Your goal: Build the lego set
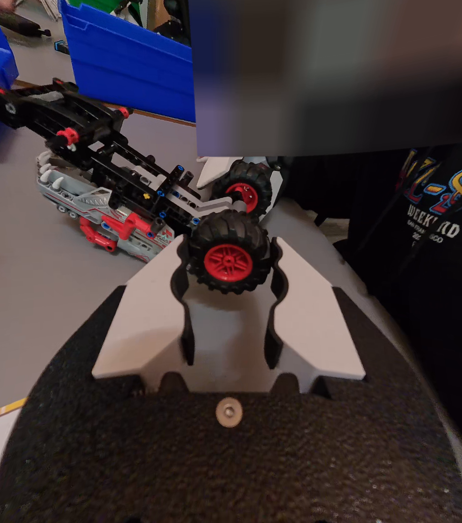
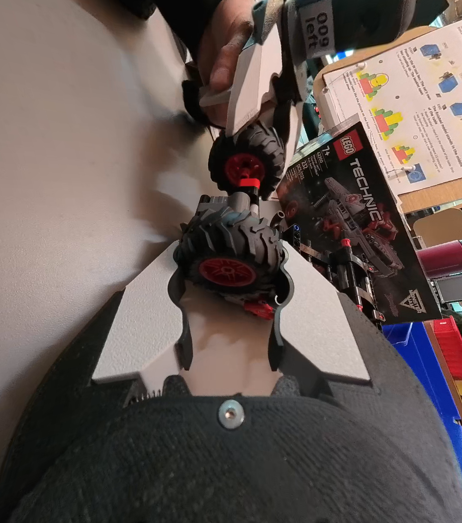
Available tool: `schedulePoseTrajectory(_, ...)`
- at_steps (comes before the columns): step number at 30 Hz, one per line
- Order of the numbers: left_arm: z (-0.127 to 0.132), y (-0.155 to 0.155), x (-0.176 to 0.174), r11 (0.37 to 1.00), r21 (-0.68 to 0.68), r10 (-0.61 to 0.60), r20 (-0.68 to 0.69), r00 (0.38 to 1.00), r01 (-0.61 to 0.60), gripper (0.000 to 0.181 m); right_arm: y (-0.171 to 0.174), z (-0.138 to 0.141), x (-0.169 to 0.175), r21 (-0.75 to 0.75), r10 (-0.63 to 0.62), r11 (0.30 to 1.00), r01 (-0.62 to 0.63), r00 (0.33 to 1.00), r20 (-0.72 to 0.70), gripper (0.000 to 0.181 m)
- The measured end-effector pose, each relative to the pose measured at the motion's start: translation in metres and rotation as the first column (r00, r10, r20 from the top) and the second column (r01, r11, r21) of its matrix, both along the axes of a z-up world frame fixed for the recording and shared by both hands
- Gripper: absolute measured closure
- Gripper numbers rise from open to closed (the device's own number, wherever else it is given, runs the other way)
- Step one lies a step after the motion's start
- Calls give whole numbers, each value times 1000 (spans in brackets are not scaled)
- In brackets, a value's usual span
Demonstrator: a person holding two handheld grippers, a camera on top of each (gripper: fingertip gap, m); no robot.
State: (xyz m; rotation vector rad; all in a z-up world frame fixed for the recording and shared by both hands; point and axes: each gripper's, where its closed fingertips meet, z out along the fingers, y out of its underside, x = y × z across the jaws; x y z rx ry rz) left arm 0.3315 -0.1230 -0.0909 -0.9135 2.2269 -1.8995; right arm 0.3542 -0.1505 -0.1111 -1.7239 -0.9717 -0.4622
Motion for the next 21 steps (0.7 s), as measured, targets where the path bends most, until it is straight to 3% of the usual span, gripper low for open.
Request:
schedulePoseTrajectory(6,-4,-1,0,986,165,-14,86,996,0,127,0,0,-1,-4,0,1000,0,1000,-19,118)
schedulePoseTrajectory(16,-4,-2,4,990,-123,46,-163,986,-67,128,2,0,-4,-1,7,1000,-7,997,-79,119)
schedulePoseTrajectory(21,-1,-4,6,984,-157,56,-154,986,-80,128,2,0,-4,1,10,1000,-10,996,-91,118)
